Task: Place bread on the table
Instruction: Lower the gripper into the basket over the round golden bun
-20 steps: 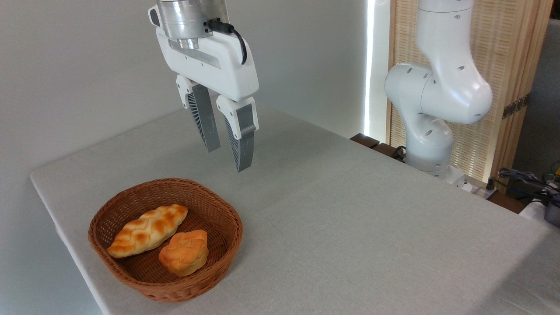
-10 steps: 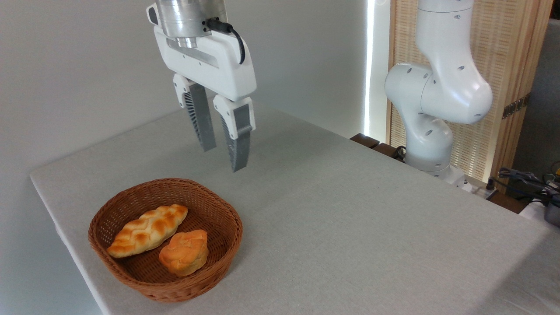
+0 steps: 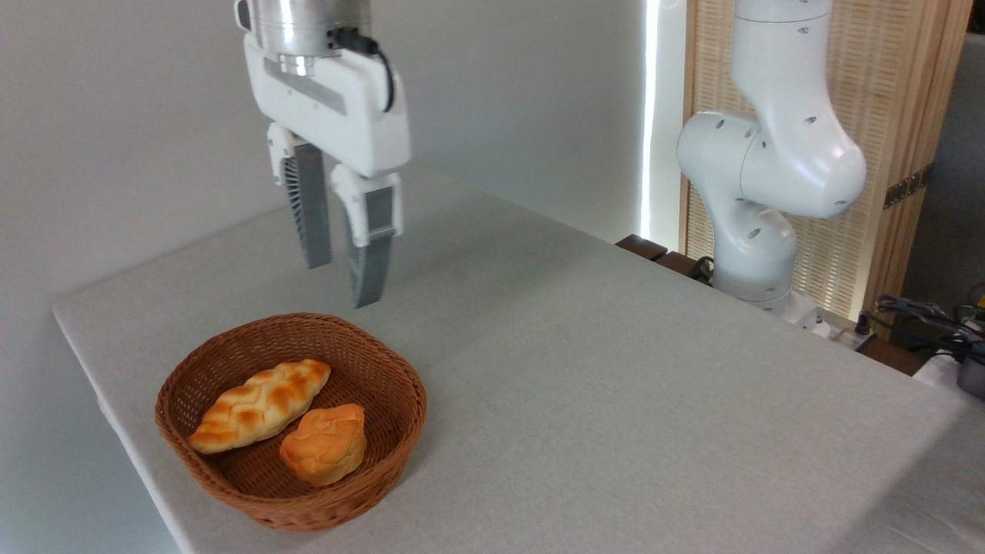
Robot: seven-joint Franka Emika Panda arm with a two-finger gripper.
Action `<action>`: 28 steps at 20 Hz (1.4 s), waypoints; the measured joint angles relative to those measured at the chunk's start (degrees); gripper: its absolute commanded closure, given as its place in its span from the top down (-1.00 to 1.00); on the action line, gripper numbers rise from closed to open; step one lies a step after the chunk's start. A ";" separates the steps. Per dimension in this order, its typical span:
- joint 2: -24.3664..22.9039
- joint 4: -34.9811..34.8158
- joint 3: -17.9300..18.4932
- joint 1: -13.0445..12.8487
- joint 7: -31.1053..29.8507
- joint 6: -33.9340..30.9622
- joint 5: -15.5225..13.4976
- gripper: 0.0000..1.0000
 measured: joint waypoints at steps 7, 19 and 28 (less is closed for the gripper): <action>2.30 -2.07 -1.26 -0.31 -0.01 5.79 0.00 1.00; 5.86 -11.94 -2.61 -0.31 0.01 13.94 0.00 1.00; 8.69 -13.35 -2.90 -0.41 0.17 20.16 0.04 1.00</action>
